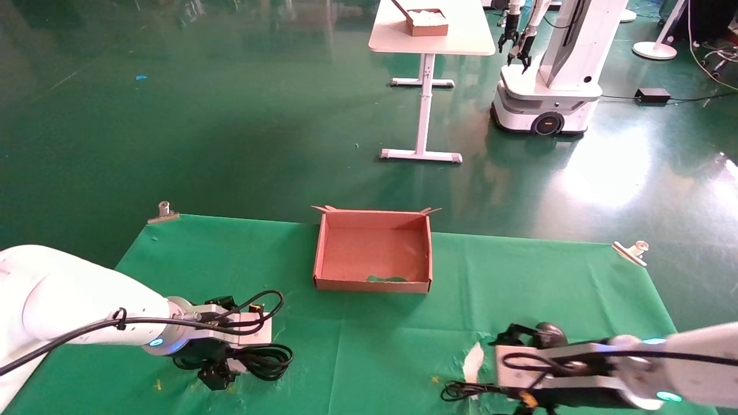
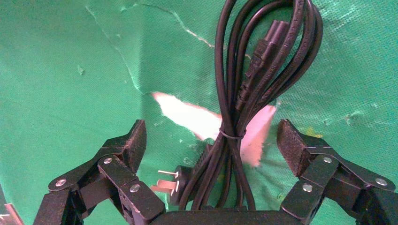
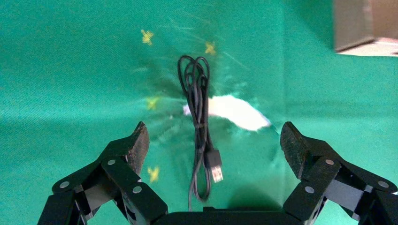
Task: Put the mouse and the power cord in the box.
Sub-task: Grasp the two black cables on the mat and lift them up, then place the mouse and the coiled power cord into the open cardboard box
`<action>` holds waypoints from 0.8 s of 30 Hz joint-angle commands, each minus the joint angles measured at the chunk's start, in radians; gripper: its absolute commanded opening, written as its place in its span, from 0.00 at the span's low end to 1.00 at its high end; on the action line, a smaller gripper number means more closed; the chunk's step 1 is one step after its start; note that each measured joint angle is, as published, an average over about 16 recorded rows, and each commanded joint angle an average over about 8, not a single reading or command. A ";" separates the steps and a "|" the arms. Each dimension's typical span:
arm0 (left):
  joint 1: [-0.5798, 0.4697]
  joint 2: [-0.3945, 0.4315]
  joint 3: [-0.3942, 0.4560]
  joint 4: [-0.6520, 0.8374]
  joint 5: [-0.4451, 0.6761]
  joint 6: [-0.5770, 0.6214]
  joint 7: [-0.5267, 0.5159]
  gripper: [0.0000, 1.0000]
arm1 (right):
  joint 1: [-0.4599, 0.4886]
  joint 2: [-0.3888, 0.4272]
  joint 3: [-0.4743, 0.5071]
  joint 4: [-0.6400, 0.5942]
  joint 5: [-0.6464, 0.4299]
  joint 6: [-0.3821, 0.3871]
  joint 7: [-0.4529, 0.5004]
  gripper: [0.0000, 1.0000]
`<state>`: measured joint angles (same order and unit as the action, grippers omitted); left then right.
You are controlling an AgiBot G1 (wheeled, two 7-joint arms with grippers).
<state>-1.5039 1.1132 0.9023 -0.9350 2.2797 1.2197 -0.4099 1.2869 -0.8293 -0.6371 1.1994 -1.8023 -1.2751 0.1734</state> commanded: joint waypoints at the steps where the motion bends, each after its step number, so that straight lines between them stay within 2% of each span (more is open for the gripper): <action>1: 0.000 0.000 0.000 0.000 0.000 0.000 0.000 1.00 | 0.017 -0.046 -0.024 -0.040 -0.048 0.010 0.009 1.00; 9: 0.000 0.000 0.000 -0.001 0.000 0.000 0.000 1.00 | 0.048 -0.119 -0.054 -0.146 -0.110 0.035 0.005 1.00; 10: 0.000 0.000 0.000 -0.001 0.001 0.000 0.000 0.99 | 0.049 -0.123 -0.056 -0.151 -0.114 0.036 0.006 1.00; 11: 0.000 0.000 0.001 -0.001 0.001 0.000 0.000 0.92 | 0.050 -0.126 -0.057 -0.155 -0.117 0.037 0.006 1.00; 13: 0.000 0.000 0.001 0.000 0.001 -0.001 0.000 0.69 | 0.052 -0.130 -0.059 -0.160 -0.121 0.039 0.006 0.83; 18: 0.000 0.000 0.001 0.000 0.001 0.000 0.000 0.07 | 0.052 -0.128 -0.059 -0.159 -0.119 0.039 0.006 0.20; 19: 0.000 0.000 0.001 0.000 0.001 0.000 0.000 0.01 | 0.052 -0.127 -0.058 -0.158 -0.118 0.039 0.006 0.08; 20: 0.000 0.000 0.001 0.000 0.001 0.000 0.000 0.00 | 0.051 -0.126 -0.058 -0.156 -0.117 0.038 0.006 0.03; 21: 0.000 0.000 0.001 0.000 0.001 0.000 0.000 0.00 | 0.051 -0.125 -0.057 -0.155 -0.116 0.038 0.006 0.00; 24: 0.000 0.000 0.000 -0.001 0.001 0.000 0.000 0.00 | 0.050 -0.122 -0.055 -0.151 -0.112 0.036 0.006 0.00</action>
<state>-1.5035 1.1128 0.9026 -0.9355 2.2802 1.2195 -0.4103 1.3367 -0.9523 -0.6929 1.0472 -1.9155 -1.2382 0.1795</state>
